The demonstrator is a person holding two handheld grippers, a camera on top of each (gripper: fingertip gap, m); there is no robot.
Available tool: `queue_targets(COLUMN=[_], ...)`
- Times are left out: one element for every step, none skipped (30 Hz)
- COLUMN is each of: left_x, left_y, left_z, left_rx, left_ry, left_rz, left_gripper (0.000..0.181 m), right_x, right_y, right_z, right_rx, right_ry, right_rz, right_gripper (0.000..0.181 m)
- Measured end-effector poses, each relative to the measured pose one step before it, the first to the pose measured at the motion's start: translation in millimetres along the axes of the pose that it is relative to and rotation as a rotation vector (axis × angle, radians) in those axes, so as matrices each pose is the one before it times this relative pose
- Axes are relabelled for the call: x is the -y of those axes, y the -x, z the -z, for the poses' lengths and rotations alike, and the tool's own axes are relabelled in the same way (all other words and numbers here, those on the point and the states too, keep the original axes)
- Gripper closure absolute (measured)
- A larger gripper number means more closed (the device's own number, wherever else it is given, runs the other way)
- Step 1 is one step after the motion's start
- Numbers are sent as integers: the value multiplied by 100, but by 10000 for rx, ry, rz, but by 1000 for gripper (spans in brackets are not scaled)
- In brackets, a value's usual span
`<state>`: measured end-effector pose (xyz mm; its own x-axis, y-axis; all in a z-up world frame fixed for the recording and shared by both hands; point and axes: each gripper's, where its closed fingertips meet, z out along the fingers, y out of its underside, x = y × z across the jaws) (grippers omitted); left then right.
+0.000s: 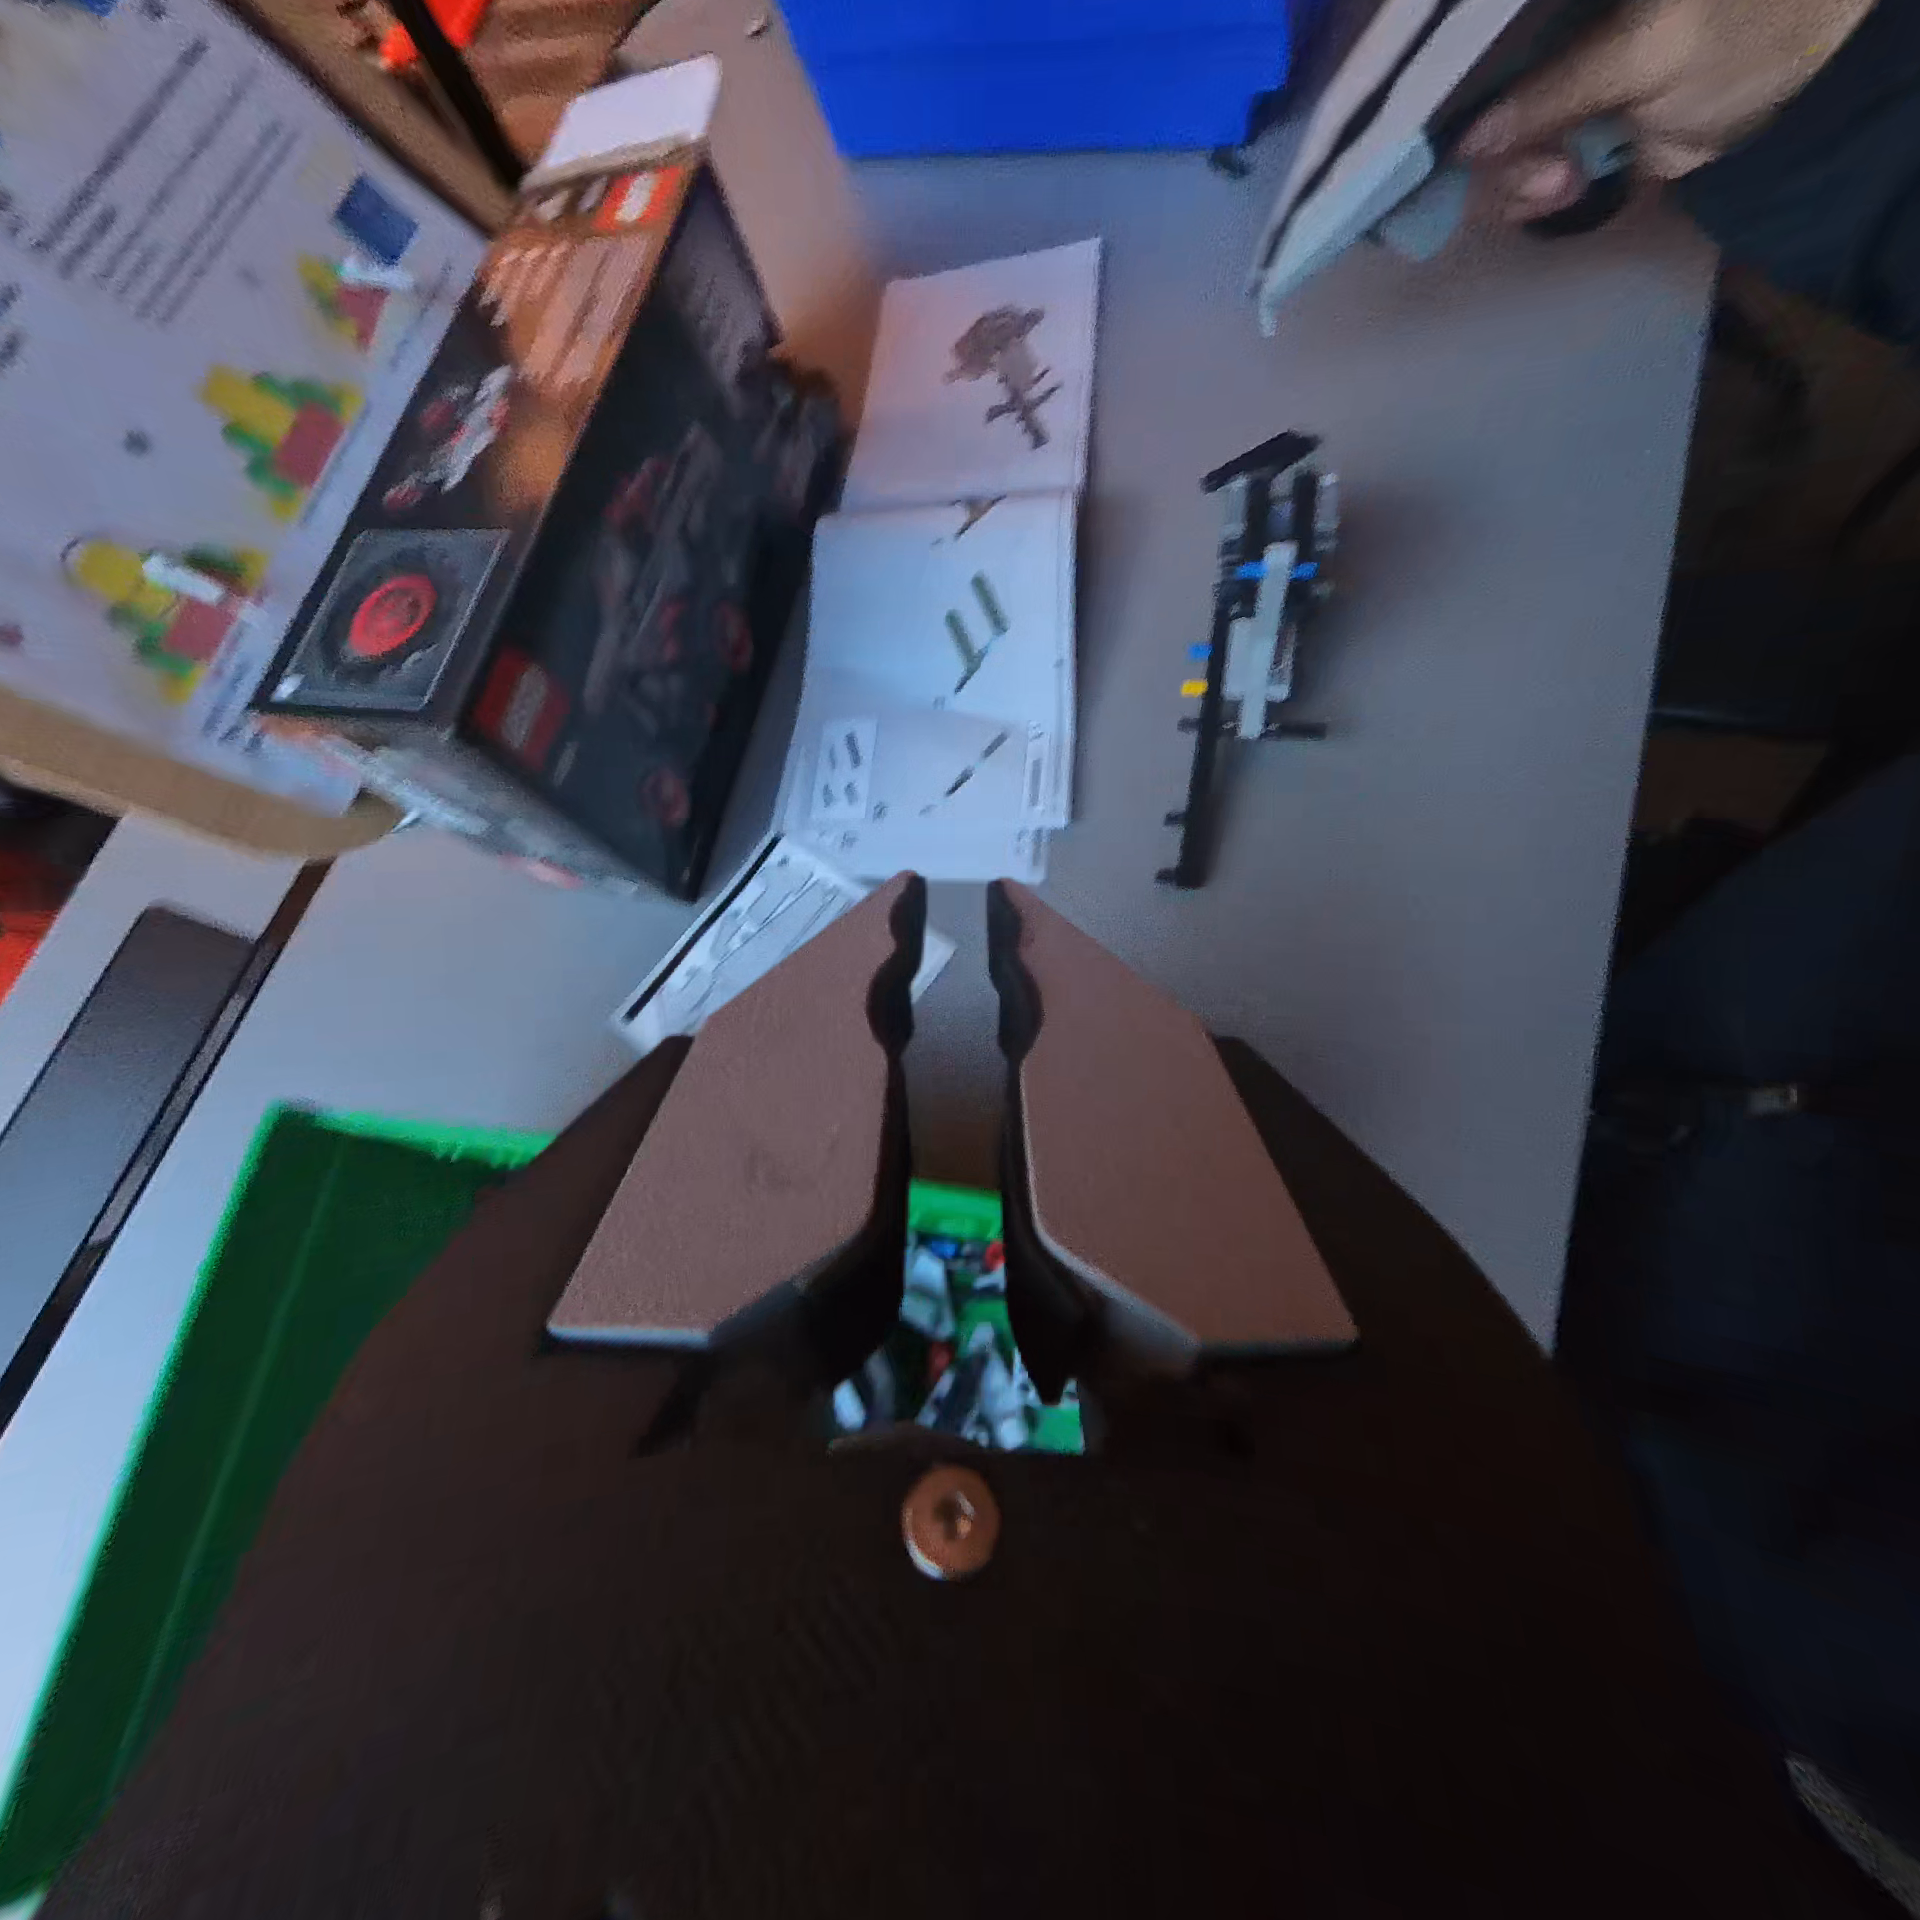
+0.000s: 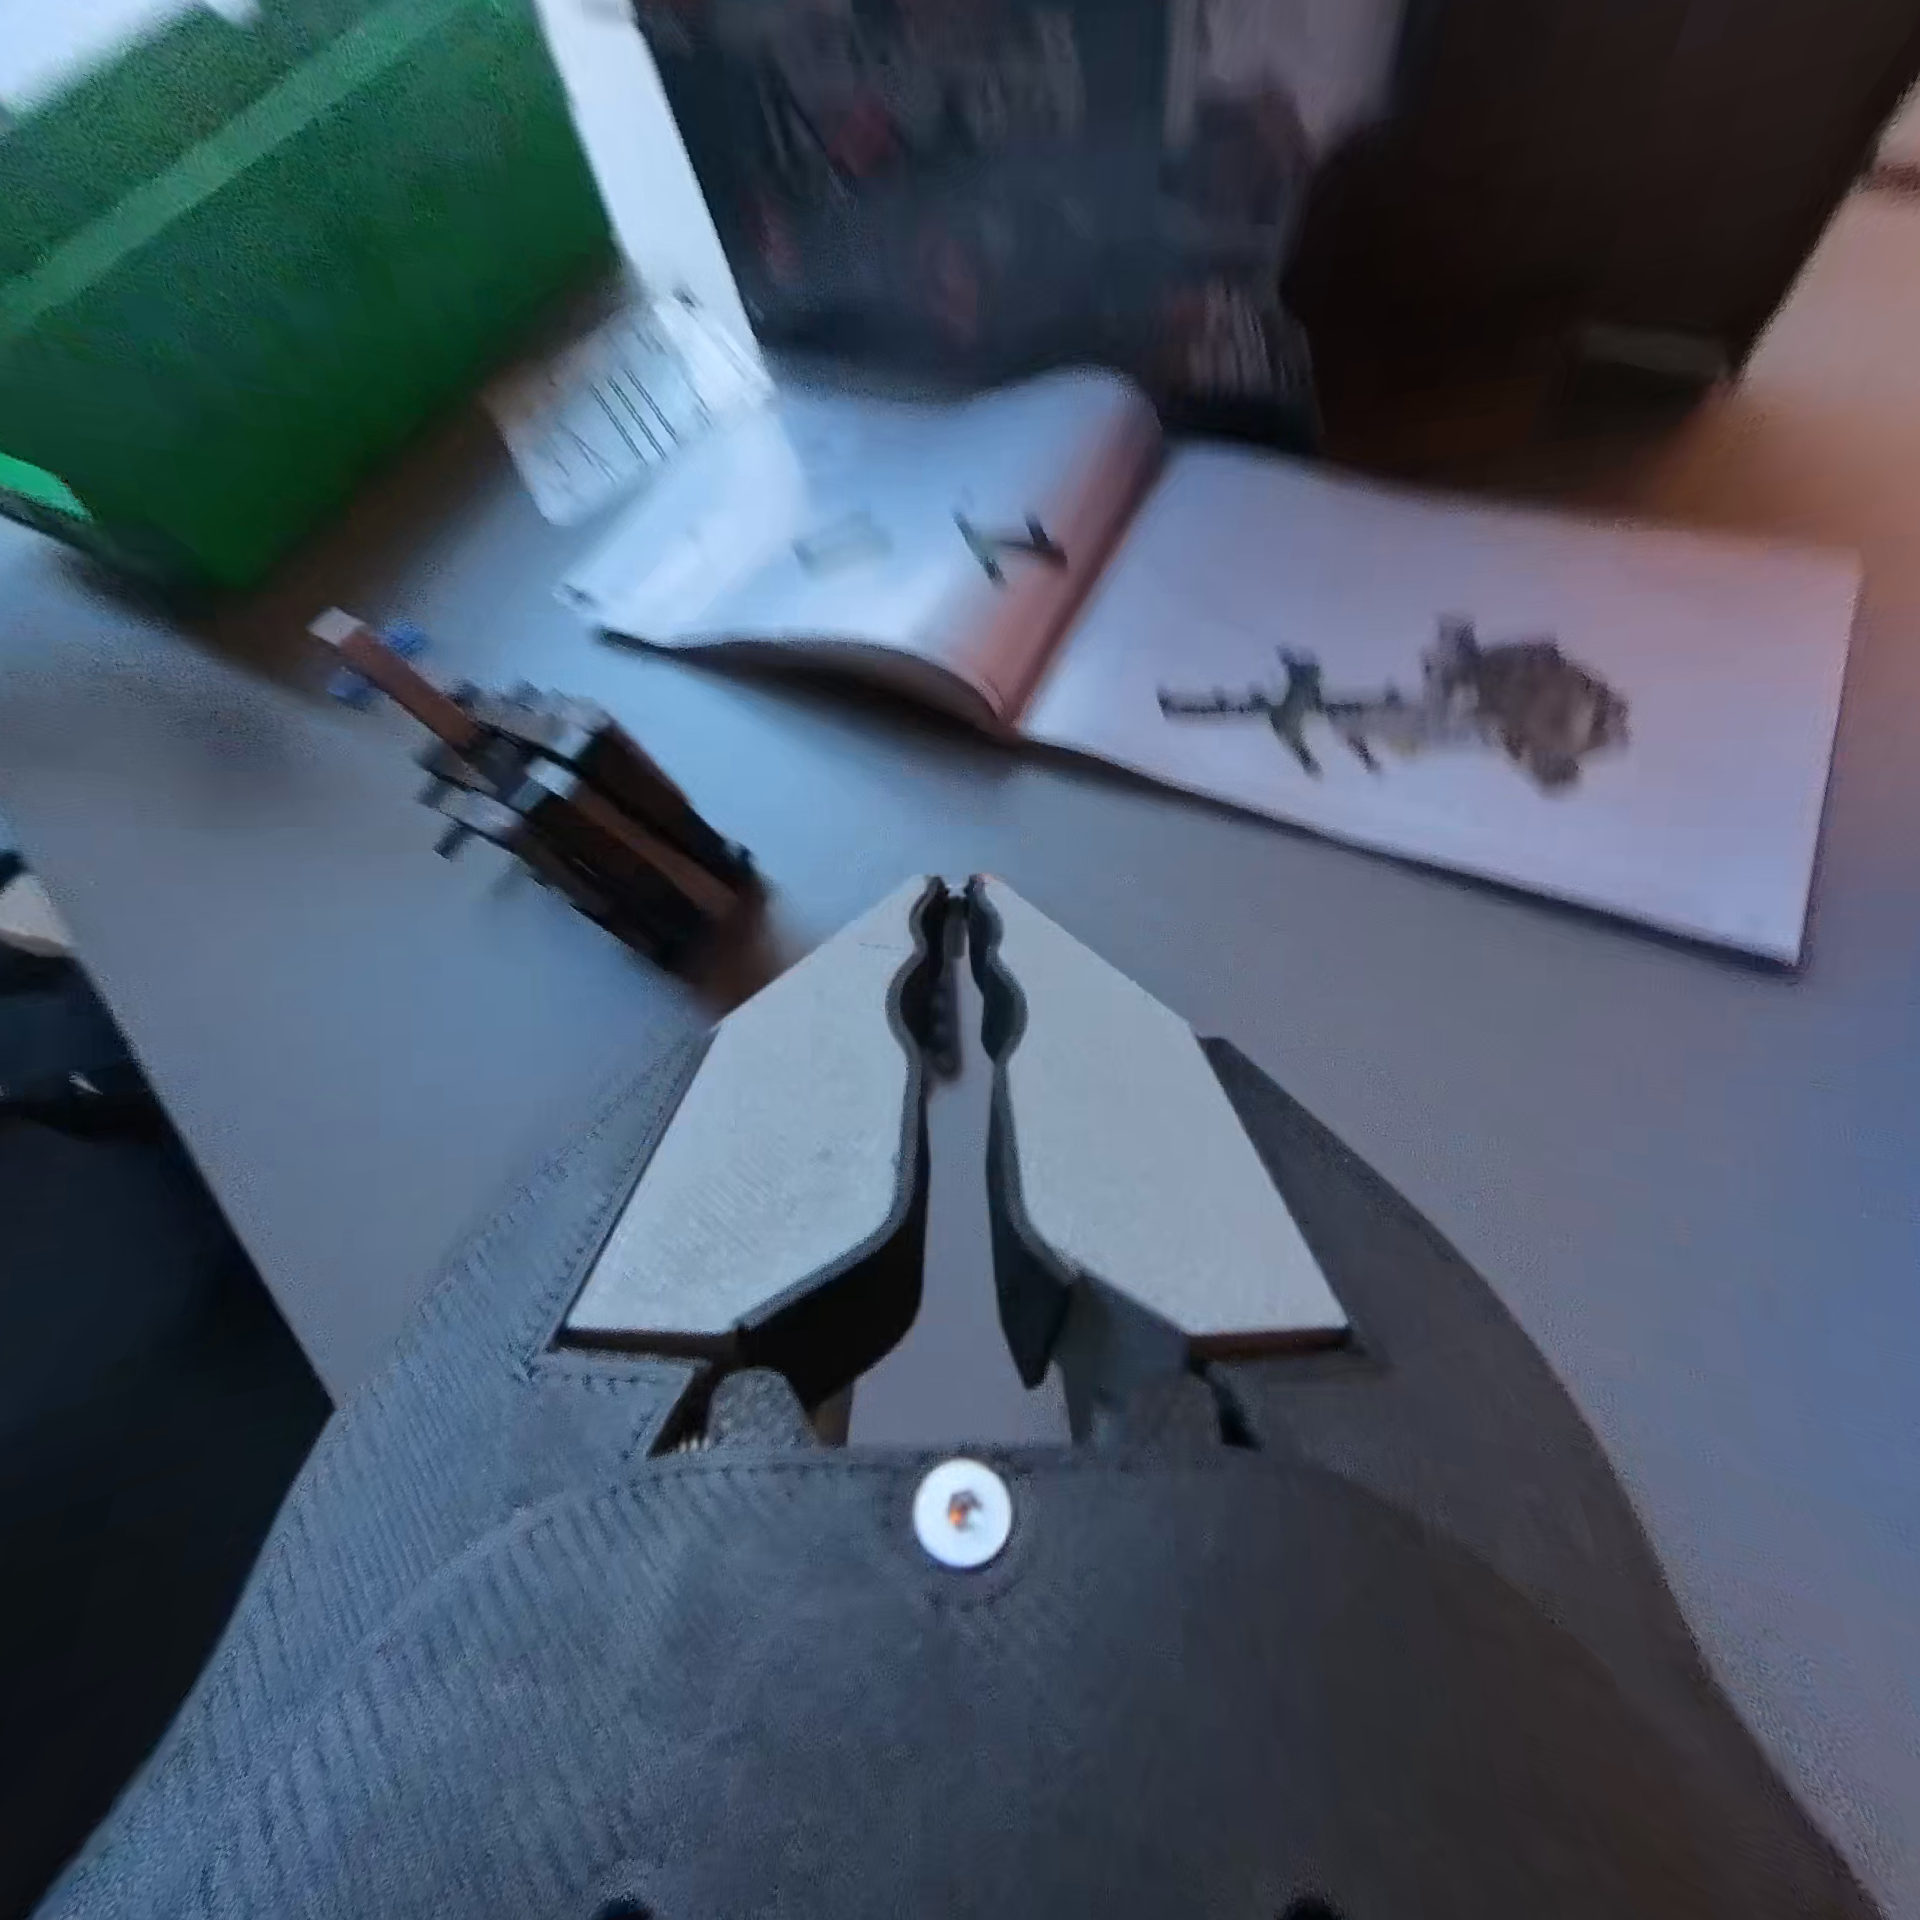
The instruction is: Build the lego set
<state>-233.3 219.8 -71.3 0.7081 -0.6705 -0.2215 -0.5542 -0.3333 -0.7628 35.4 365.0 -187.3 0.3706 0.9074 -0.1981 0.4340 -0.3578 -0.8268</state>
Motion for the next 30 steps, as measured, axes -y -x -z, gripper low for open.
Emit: queue_targets(left_x=[-690, -602, -569, -600, -570, -528, -521, -565, -615, -619, -623, -614, -583, -607, -625, -591, -475, -358, -262, -219, -222, -264, -306, -191, -4, 117, 225, 219, 182, 123], left_y=[986, 1059, 1082, 935, 789, 709, 676, 643, 696, 644, 419, 231, 157, 205, 339, 446, 476, 406, 405, 492, 599, 723, 770, 682, 475, 213, 58, -36, -77, -128], left_z=[770, 749, 708, 647, 591, 539, 453, 324, 185, 50, -66, -163, -212, -215, -202, -152, -88, -8, 37, 81, 88, 63, 30, 37, 58, 87, 104, 85, 11, -99], left_rx=[356, 397, 383, 238, 108, 50, 23, 33, 100, 122, 24, -62, -85, -70, -12, 32, 35, -10, 3, 85, 165, 242, 239, 179, 77, -37, -73, -74, -67, -82], left_ry=[35, -6, -35, -22, -33, -80, -72, -18, 40, 60, 79, 94, 94, 128, 175, 173, 123, 70, 34, 31, 67, 120, 189, 145, 26, -68, -147, -179, -186, -187], left_rz=[73, 46, 114, 200, 241, 235, 232, 233, 217, 200, 177, 137, 97, 75, 91, 128, 163, 158, 132, 95, 54, 68, 106, 115, 105, 82, 74, 42, 21, 30], left_gripper=[170, 170, 170, 170, 170, 170, 169, 170, 170, 170, 170, 169, 169, 168, 168, 167, 165, 164, 163, 162, 163, 162, 162, 161, 159, 158, 158, 158, 158, 159], right_x=[-1157, -882, -649, -453, -300, -289, -300, -225, -198, -144, 196, 32, 63, 154, 199, 214, 218, 201, 209, 238, 249, 217, 207, 206, 206, 228, 296, 356, 373, 315], right_y=[-716, -462, -120, 1, -26, 35, -15, -156, -290, -265, -18, -88, -57, -23, 33, 48, 44, 68, 54, 35, -76, -234, -331, -413, -439, -355, -288, -305, -373, -481], right_z=[-364, -358, -348, -333, -328, -337, -326, -274, -221, -180, -61, -46, -14, 11, 39, 76, 102, 108, 109, 130, 150, 210, 268, 301, 345, 350, 353, 326, 298, 230], right_rx=[-231, -112, 52, 80, 17, 18, -47, -153, -221, -185, -1, 4, 30, 40, 60, 54, 64, 89, 116, 166, 154, 96, 37, -37, -75, -57, -53, -84, -143, -200], right_ry=[538, 414, 338, 272, 201, 211, 215, 134, 108, 52, -153, -4, -3, -60, -84, -88, -98, -110, -140, -191, -231, -223, -235, -238, -223, -225, -246, -257, -254, -233], right_rz=[-253, -217, -173, -133, -86, -10, 78, 124, 142, 128, 29, -78, -90, -65, -28, -15, -24, -38, -77, -131, -195, -207, -154, -110, -75, -24, 21, 49, 61, 48], right_gripper=[180, 180, 180, 180, 179, 180, 179, 180, 179, 179, 178, 178, 177, 177, 175, 175, 175, 175, 175, 175, 175, 174, 173, 173, 173, 172, 171, 171, 171, 172])
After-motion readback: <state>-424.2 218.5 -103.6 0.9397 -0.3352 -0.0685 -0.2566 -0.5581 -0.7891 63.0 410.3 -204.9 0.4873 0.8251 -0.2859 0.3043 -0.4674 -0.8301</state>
